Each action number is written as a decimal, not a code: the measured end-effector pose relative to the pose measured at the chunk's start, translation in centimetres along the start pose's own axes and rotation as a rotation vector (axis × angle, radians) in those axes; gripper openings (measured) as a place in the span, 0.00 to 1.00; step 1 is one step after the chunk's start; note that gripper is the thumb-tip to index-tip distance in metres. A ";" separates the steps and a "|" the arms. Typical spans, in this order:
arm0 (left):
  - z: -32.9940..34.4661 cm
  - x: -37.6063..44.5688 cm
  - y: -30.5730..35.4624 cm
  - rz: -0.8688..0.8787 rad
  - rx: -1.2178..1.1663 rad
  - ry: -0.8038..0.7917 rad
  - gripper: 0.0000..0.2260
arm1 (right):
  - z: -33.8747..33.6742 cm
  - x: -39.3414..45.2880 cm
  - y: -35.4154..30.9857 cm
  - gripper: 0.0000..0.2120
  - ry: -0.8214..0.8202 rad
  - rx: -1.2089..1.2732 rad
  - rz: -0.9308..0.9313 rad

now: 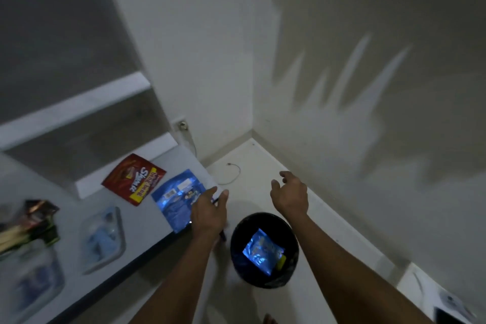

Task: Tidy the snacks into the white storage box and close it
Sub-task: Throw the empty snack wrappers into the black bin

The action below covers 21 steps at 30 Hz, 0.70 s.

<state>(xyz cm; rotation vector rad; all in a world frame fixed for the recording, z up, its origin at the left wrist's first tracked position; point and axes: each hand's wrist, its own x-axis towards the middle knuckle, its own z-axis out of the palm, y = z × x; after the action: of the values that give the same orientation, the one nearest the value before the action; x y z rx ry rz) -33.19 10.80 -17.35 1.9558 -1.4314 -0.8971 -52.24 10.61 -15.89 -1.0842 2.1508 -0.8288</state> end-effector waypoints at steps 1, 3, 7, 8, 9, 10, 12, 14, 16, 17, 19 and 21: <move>-1.3 0.3 0.0 0.010 0.010 0.018 0.24 | 0.3 -0.3 -1.2 0.20 0.000 0.009 -0.035; -4.1 0.7 -0.3 0.033 -0.003 0.042 0.24 | 1.0 -1.1 -3.7 0.20 -0.001 0.032 -0.095; -10.2 1.3 -2.1 0.084 -0.020 0.131 0.18 | 3.2 -3.2 -8.3 0.20 -0.004 0.061 -0.162; -11.6 1.4 -2.9 0.089 -0.015 0.154 0.18 | 3.9 -3.9 -9.2 0.20 -0.015 0.064 -0.175; -12.9 1.4 -3.9 0.086 -0.013 0.174 0.18 | 4.8 -4.5 -9.9 0.20 -0.027 0.065 -0.185; -14.1 1.3 -5.1 0.074 -0.016 0.187 0.19 | 5.7 -5.2 -10.6 0.20 -0.037 0.065 -0.194; -16.1 1.0 -7.6 0.054 -0.013 0.211 0.19 | 7.8 -6.8 -11.3 0.20 -0.052 0.063 -0.202; -17.4 0.8 -10.0 0.022 -0.013 0.225 0.19 | 9.8 -8.3 -11.5 0.21 -0.074 0.056 -0.209; -18.2 0.8 -12.2 -0.033 0.001 0.221 0.20 | 11.8 -9.6 -11.1 0.21 -0.104 0.058 -0.195; -18.4 0.9 -13.3 -0.060 0.012 0.215 0.21 | 12.8 -10.0 -10.7 0.22 -0.119 0.063 -0.173; -18.5 1.5 -14.8 -0.108 0.019 0.212 0.23 | 14.5 -10.5 -9.7 0.23 -0.138 0.063 -0.115; -18.4 2.4 -15.4 -0.141 0.012 0.214 0.23 | 16.2 -10.4 -8.8 0.22 -0.144 0.040 -0.065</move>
<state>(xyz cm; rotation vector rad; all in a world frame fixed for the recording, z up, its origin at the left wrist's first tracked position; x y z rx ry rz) -9.26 13.66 -17.90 2.1120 -1.1934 -0.7149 -31.16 10.86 -17.33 -1.1622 1.9811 -0.7946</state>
